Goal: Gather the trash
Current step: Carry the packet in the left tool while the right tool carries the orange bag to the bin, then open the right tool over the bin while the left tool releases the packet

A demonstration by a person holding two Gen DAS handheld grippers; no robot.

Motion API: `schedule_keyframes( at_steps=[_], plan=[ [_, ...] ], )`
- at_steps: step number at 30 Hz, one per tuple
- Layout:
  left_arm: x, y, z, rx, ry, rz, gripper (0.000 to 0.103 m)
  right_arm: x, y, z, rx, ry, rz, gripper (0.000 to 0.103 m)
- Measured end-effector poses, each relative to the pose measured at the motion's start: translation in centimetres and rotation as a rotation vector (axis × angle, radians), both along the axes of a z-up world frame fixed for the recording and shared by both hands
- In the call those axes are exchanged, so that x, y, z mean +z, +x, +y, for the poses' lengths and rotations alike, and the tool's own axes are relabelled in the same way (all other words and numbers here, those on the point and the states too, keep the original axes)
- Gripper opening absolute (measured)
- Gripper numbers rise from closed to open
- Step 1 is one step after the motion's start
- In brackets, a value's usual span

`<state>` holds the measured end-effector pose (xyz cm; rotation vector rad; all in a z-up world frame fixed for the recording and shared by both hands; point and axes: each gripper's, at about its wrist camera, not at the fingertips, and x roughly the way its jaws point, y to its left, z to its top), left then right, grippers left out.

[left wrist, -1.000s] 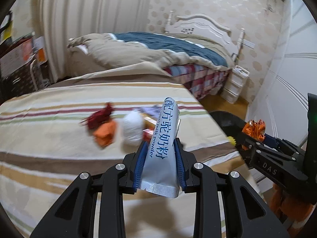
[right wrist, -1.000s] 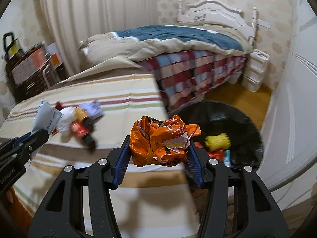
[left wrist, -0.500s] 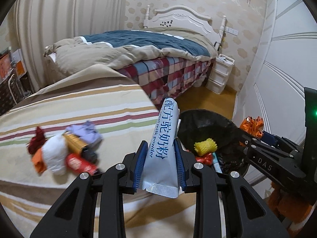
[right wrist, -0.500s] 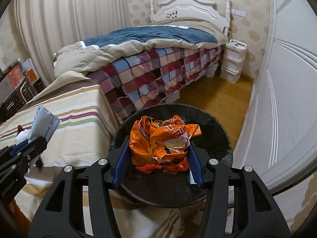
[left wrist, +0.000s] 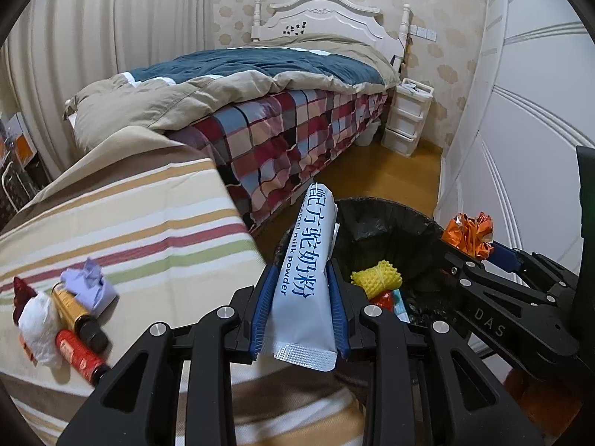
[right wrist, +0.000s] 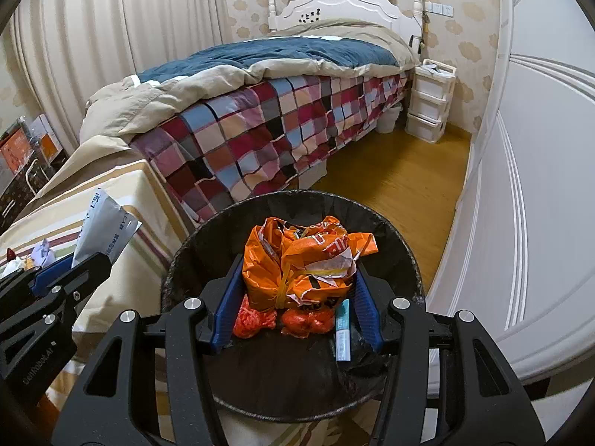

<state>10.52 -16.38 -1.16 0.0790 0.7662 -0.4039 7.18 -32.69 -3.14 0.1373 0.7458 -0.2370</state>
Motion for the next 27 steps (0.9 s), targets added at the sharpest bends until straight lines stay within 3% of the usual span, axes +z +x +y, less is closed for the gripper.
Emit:
schedule_keyframes(
  at_steps=[9, 11, 13, 14, 16, 19, 27],
  plan=[
    [-0.6, 1.3, -2.0, -0.003, 0.031, 0.011, 0.031, -0.3, 0.7, -1.2, -0.019, 0.008, 0.002, 0.054],
    [-0.7, 1.4, -2.2, -0.006, 0.042, 0.014, 0.031, -0.4, 0.9, -1.5, -0.022, 0.011, 0.005, 0.059],
    [-0.9, 1.5, -2.3, -0.006, 0.047, 0.017, 0.036, -0.4, 0.9, -1.6, -0.029, 0.012, -0.001, 0.067],
    [-0.9, 1.5, -2.2, -0.005, 0.049, 0.021, 0.040, -0.4, 0.8, -1.7, -0.035, 0.009, -0.005, 0.068],
    [-0.7, 1.5, -2.0, 0.009, 0.041, 0.018, 0.058, -0.4, 0.7, -1.9, -0.041, 0.009, -0.006, 0.069],
    [-0.4, 1.4, -1.5, 0.027, 0.029, 0.012, 0.067, -0.4, 0.6, -2.1, -0.052, 0.009, -0.007, 0.070],
    [0.3, 0.5, 0.5, 0.064, 0.045, -0.013, 0.077, 0.1, 0.0, -1.4, -0.052, 0.006, -0.014, 0.072]
  ],
)
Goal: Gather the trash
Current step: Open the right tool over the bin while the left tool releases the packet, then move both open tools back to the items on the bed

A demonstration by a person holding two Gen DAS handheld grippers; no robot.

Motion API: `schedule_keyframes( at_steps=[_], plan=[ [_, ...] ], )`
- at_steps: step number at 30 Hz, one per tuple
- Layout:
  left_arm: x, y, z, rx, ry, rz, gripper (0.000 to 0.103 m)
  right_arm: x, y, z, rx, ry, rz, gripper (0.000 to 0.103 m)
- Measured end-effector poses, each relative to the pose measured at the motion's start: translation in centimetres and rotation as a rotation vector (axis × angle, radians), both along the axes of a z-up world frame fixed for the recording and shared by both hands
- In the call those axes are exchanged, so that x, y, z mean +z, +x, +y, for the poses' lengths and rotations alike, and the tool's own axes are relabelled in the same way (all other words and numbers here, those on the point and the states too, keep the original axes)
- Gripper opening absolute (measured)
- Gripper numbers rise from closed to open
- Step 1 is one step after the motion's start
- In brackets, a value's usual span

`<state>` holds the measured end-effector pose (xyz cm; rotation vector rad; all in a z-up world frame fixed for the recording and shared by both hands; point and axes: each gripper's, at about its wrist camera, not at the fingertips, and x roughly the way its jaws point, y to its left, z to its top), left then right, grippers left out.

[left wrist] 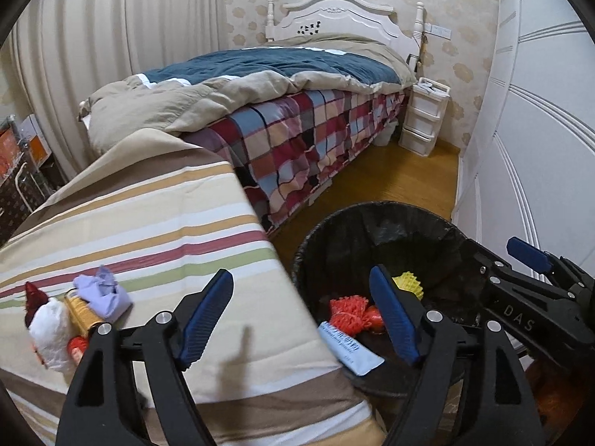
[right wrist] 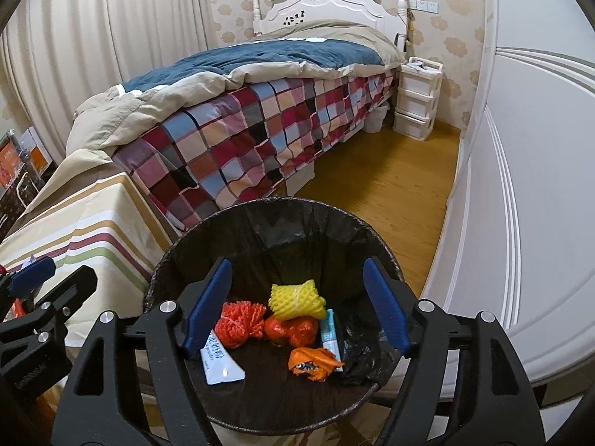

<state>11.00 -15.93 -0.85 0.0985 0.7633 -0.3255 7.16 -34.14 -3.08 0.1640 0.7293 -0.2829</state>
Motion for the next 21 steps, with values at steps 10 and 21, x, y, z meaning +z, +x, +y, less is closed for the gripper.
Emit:
schedule_keyframes(
  at_steps=[10, 21],
  plan=[
    [0.8, -2.1, 4.5, 0.062, -0.004, -0.010, 0.077, 1.0, -1.4, 3.7, 0.054, 0.012, -0.018, 0.073],
    [0.8, -4.2, 11.8, 0.171, -0.017, -0.003, 0.078, 0.8, -1.9, 10.6, 0.184, 0.022, 0.002, 0.073]
  ],
)
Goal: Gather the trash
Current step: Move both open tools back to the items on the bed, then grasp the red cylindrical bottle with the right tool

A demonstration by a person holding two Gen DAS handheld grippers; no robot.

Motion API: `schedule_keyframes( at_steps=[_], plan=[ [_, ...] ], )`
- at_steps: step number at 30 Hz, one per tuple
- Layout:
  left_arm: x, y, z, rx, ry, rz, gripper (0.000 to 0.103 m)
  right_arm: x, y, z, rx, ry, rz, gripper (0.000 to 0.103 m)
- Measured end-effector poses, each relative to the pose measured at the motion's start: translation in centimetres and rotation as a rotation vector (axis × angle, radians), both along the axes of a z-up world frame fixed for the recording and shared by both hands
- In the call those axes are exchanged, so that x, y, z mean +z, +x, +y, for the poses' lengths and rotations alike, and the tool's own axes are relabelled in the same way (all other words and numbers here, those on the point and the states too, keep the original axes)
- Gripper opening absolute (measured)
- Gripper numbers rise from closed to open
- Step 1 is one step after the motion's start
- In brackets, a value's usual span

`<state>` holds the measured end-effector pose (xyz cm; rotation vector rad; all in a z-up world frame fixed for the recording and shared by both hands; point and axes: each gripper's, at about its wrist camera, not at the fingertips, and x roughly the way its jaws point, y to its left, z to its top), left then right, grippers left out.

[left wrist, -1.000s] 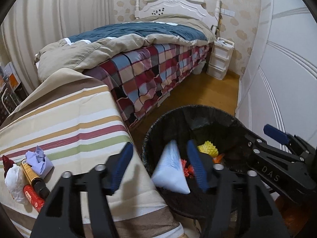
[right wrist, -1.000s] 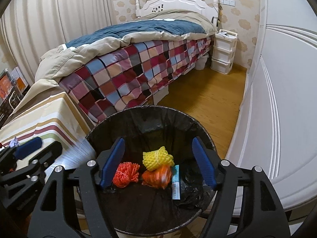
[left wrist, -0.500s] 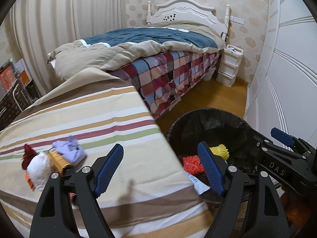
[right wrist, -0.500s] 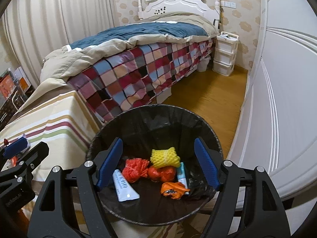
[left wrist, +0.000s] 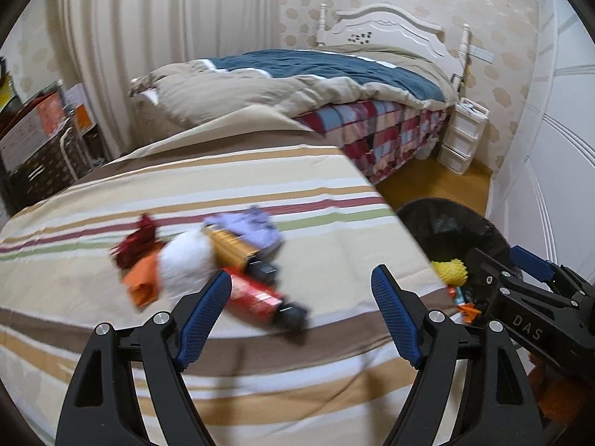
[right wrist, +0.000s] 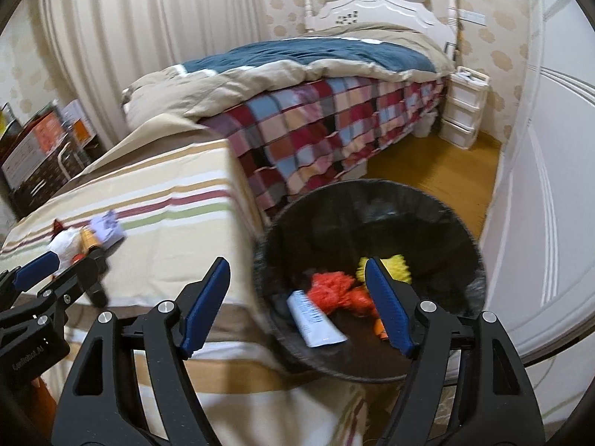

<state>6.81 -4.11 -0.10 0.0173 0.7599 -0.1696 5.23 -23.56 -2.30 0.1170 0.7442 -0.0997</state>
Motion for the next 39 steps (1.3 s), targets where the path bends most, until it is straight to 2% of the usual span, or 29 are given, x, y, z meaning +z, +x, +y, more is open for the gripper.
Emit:
schedule_keyframes(
  at_steps=[9, 17, 23, 34, 39],
  plan=[
    [-0.7, -1.8, 6.2, 0.106, 0.021, -0.003, 0.078, -0.3, 0.9, 6.3, 0.123, -0.025, 0.025, 0.073],
    [-1.7, -2.5, 11.7, 0.211, 0.029, 0.022, 0.078, -1.2, 2.5, 10.2, 0.189, -0.067, 0.070, 0.073],
    [-2.2, -2.9, 14.9, 0.267, -0.009, 0.049, 0.078, -1.7, 2.8, 11.8, 0.209, -0.099, 0.100, 0.073],
    [-2.2, -3.5, 16.8, 0.294, -0.017, 0.044, 0.078, -1.9, 1.0, 14.6, 0.271, -0.109, 0.109, 0.073],
    [-2.1, -3.6, 17.7, 0.314, -0.018, 0.042, 0.077, -1.1, 0.7, 14.7, 0.267, -0.070, 0.082, 0.073]
  ],
)
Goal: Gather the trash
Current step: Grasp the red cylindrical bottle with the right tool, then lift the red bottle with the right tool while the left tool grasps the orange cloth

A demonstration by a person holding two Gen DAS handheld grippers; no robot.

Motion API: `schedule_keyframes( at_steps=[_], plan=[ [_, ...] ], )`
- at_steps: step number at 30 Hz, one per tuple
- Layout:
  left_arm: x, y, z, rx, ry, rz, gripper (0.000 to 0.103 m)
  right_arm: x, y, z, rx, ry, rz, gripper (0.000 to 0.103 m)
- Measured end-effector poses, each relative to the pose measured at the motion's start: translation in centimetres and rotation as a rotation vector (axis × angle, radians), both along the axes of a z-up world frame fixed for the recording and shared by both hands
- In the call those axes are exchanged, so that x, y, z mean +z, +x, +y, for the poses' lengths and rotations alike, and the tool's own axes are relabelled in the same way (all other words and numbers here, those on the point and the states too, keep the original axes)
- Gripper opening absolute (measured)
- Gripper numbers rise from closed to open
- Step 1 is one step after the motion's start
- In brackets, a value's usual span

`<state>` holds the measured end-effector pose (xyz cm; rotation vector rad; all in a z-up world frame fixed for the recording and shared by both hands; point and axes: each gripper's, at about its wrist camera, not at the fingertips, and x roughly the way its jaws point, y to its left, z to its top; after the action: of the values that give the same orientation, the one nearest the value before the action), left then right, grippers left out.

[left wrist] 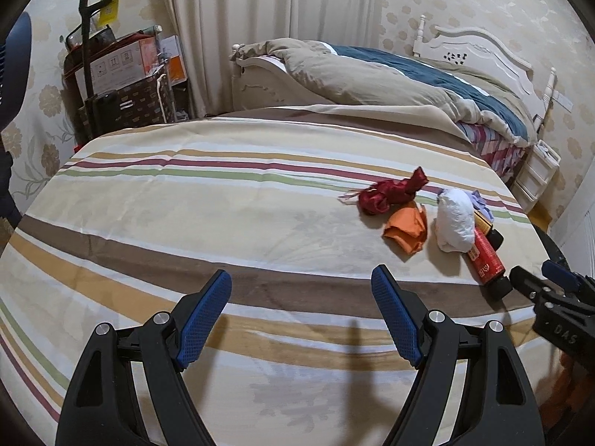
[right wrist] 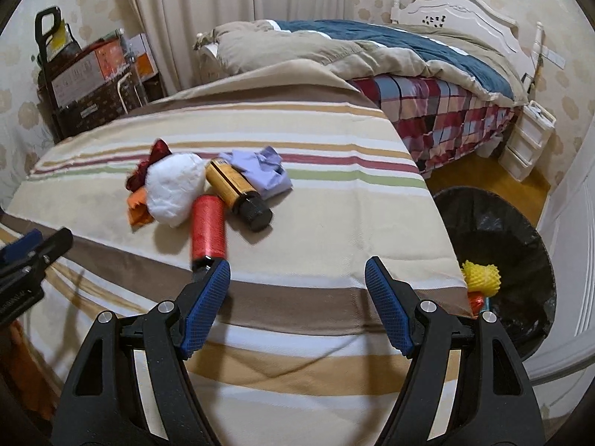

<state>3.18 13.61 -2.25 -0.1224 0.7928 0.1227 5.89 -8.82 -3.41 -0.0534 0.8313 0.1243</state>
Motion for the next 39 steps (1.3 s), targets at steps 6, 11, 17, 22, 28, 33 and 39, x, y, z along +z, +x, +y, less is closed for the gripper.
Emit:
schedule_keyframes(
  at_steps=[6, 11, 17, 22, 28, 33, 39],
  plan=[
    [0.0, -0.1, 0.6, 0.010, -0.010, 0.000, 0.078, 0.5, 0.2, 2.0, 0.052, -0.001, -0.012, 0.071],
    [0.0, -0.1, 0.6, 0.008, -0.010, 0.000, 0.077, 0.1, 1.0, 3.8, 0.092, -0.019, -0.001, 0.058],
    [0.1, -0.2, 0.7, -0.001, -0.009, 0.001, 0.078, -1.2, 1.7, 4.7, 0.121, -0.012, 0.048, 0.025],
    [0.3, 0.2, 0.3, -0.017, -0.007, 0.006, 0.078, -1.1, 0.9, 4.7, 0.117, -0.015, 0.034, 0.025],
    [0.2, 0.8, -0.9, -0.049, 0.000, 0.006, 0.077, -1.0, -0.3, 2.9, 0.083, 0.004, 0.031, 0.025],
    [0.1, 1.3, -2.1, -0.074, 0.003, 0.010, 0.077, -1.0, -0.6, 0.8, 0.036, 0.021, 0.035, 0.024],
    [0.0, 2.3, -3.5, -0.110, 0.000, 0.018, 0.078, -0.9, 0.3, -1.5, -0.026, 0.025, 0.028, 0.025]
  ],
)
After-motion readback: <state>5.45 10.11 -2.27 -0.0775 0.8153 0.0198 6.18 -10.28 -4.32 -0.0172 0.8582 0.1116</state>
